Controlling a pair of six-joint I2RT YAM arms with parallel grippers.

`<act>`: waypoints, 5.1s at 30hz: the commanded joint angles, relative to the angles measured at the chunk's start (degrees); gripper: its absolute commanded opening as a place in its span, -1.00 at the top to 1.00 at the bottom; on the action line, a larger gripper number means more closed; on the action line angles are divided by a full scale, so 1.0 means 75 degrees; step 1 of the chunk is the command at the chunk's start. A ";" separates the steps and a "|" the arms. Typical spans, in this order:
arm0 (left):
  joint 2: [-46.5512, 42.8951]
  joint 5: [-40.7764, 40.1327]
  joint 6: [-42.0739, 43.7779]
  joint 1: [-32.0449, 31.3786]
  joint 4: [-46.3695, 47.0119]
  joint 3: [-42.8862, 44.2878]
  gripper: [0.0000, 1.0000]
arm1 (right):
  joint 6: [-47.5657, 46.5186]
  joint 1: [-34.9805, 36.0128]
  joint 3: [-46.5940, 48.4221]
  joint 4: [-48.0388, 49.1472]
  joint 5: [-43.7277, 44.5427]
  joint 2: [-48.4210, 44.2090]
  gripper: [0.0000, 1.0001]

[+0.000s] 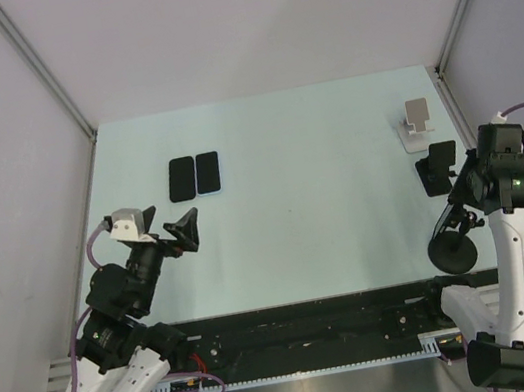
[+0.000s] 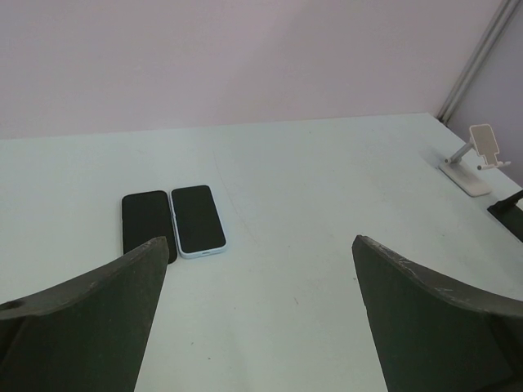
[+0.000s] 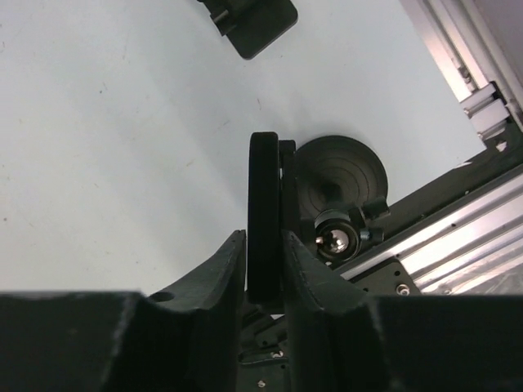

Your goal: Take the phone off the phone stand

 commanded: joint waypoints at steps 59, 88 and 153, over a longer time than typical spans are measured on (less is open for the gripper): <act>0.2906 0.1699 -0.0802 -0.0491 0.0450 0.0583 -1.00 | -0.2347 0.7512 0.1373 0.6720 -0.2639 0.3527 -0.34; 0.6878 -0.3539 -0.2947 -0.4101 0.0368 0.3547 -1.00 | 0.0466 0.4043 -0.3103 0.8033 -0.1783 -0.0282 -0.99; 0.6364 0.0514 -0.1682 -0.2519 0.2114 0.2130 0.84 | -0.1492 0.6890 -0.4006 1.0845 -0.3787 0.1428 -0.16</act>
